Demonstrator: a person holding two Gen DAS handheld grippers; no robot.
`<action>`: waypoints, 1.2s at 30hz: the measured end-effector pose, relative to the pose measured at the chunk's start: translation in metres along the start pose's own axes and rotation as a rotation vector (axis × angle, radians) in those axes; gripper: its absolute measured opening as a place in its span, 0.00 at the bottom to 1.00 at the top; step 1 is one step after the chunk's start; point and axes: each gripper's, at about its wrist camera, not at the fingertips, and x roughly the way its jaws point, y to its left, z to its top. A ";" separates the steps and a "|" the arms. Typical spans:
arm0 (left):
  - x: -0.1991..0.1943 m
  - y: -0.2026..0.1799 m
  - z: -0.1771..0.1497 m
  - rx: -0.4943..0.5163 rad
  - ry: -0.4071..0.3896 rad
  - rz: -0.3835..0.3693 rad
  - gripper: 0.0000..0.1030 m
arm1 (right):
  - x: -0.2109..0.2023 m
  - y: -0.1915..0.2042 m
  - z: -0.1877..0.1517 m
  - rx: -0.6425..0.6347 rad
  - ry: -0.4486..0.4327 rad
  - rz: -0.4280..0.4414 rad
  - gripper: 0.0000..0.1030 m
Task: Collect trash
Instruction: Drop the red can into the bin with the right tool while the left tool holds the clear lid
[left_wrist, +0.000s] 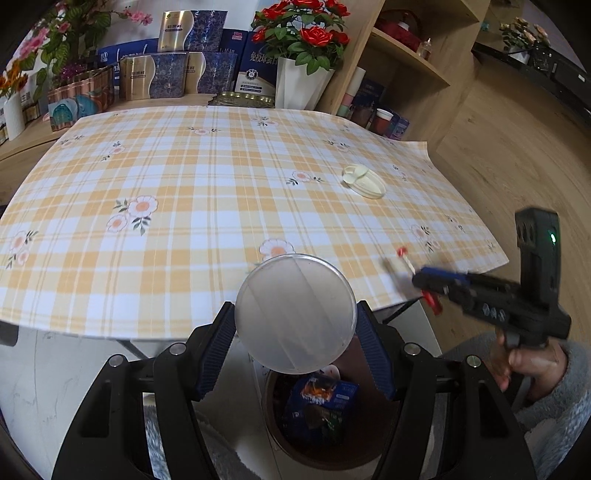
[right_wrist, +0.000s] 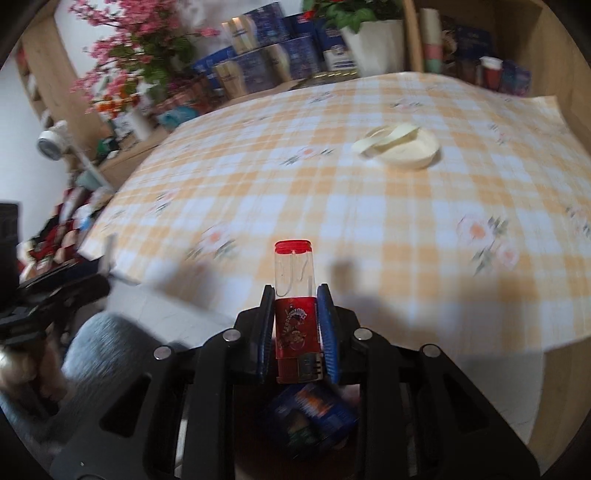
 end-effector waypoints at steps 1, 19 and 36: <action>-0.003 -0.001 -0.003 0.000 -0.001 0.000 0.62 | 0.000 0.005 -0.007 -0.014 0.016 0.003 0.26; -0.016 0.003 -0.021 -0.033 -0.011 0.005 0.62 | 0.103 0.050 -0.077 -0.194 0.299 0.006 0.26; -0.019 0.011 -0.018 -0.038 -0.014 0.022 0.62 | 0.117 0.050 -0.064 -0.212 0.255 0.007 0.49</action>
